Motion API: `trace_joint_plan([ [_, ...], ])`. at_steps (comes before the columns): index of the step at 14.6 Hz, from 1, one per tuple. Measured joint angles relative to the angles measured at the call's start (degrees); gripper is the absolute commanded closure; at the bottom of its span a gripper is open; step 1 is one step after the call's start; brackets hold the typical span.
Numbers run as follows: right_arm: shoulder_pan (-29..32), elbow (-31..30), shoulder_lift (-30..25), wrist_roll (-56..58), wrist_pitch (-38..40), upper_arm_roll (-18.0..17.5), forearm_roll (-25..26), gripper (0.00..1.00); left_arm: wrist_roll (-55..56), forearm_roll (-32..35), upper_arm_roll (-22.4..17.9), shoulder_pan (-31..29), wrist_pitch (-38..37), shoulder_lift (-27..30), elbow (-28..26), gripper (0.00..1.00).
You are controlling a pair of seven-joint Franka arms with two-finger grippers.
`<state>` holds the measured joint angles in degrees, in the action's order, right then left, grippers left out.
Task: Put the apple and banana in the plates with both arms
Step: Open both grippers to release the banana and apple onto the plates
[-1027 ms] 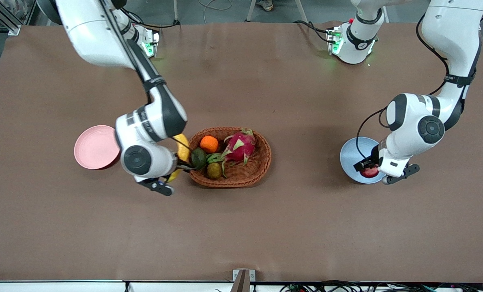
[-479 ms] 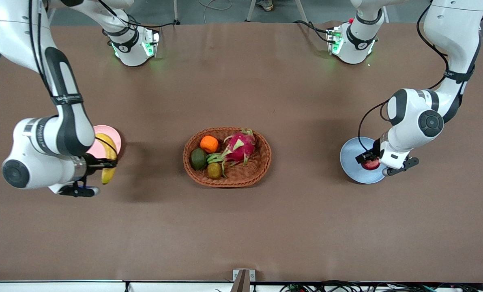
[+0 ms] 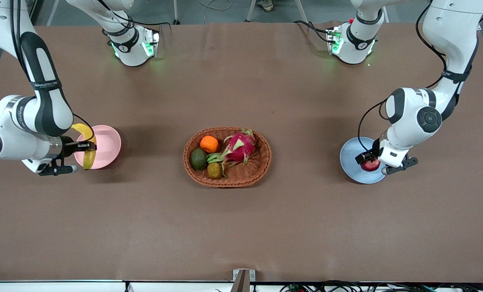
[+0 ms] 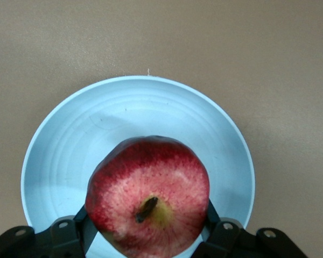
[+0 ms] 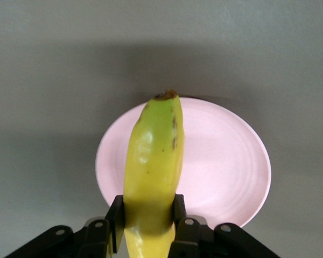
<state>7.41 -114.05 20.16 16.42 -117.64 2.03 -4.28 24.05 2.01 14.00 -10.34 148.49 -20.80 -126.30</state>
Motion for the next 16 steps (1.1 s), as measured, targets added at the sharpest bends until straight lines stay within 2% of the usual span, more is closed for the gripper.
trace_joint_plan([
  [2,-0.01,-5.14,-0.48,0.07,-6.85,-0.49,0.00,0.74,-0.10,0.00,0.12,-0.24,0.53,-0.46,-0.05,0.32],
  [5,-0.38,-8.81,-0.44,-1.00,-11.74,-1.19,-0.02,0.74,-0.10,0.00,0.24,-0.25,0.86,-0.71,-0.06,0.01],
  [6,-0.37,-8.85,-0.45,-1.64,-11.99,-1.19,-0.02,0.74,-0.10,-0.09,0.43,-0.28,0.94,-0.71,-0.06,0.00],
  [7,-0.36,-8.84,-0.48,-2.11,-12.12,-1.18,-0.03,0.68,-0.10,-0.20,0.75,-0.32,1.07,-0.69,-0.05,0.00],
  [8,-0.36,-8.84,-0.47,-2.39,-12.20,-1.18,-0.03,0.37,-0.10,-0.29,1.09,-0.33,1.23,-0.63,-0.01,0.00],
  [9,-0.36,-8.84,-0.48,-2.50,-12.20,-1.18,-0.03,0.00,-0.10,-0.38,1.39,-0.32,1.34,-0.53,0.05,0.00],
  [13,-0.34,-8.56,-0.48,-3.27,-11.91,-1.15,-0.08,0.00,-0.10,-0.41,1.88,-0.33,1.46,0.71,0.39,0.00],
  [16,-0.35,-3.41,-1.55,-7.20,-4.21,-1.20,-0.09,0.00,-0.23,-0.42,2.12,-0.33,0.69,3.79,0.56,0.00],
])
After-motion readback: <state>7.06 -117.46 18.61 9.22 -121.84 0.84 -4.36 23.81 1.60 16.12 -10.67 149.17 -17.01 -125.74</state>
